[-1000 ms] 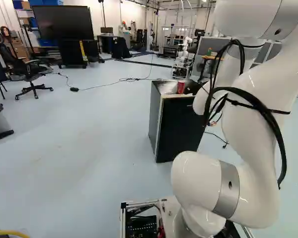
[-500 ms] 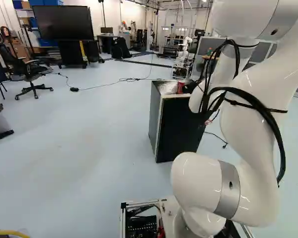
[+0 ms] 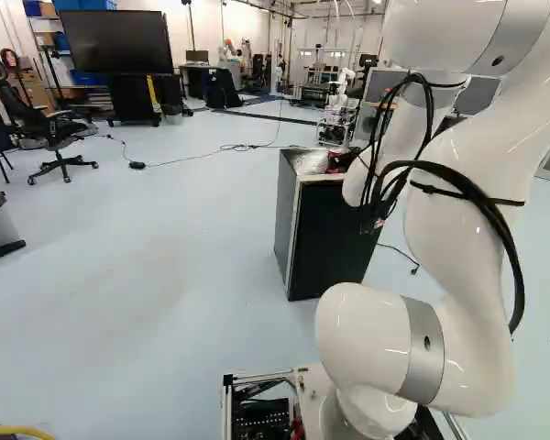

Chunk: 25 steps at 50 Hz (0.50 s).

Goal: Grab a drink from the fridge

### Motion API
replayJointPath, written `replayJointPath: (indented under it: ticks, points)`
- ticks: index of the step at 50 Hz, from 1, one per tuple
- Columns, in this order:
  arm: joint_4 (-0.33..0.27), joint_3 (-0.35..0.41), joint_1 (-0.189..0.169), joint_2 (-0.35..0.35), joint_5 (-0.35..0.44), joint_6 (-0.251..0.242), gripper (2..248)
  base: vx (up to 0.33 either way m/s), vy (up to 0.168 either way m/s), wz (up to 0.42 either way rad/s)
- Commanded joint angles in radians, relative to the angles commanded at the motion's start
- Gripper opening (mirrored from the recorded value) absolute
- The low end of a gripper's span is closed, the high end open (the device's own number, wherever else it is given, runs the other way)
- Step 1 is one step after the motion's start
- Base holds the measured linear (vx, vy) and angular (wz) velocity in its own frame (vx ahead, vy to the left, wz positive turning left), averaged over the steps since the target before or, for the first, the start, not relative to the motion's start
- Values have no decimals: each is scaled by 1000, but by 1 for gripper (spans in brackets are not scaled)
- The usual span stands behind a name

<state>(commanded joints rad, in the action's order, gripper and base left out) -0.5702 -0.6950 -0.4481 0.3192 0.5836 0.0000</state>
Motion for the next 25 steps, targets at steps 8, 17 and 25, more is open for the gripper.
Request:
replayJointPath:
  ticks: [8, 17, 25]
  points:
    - [0, -11, 10, 9, 0, 0, 247, 0, 0, 0]
    - [0, -22, 19, 18, 0, 0, 247, 0, 0, 0]
    - [0, -32, 25, 25, 0, 0, 247, 0, 0, 0]
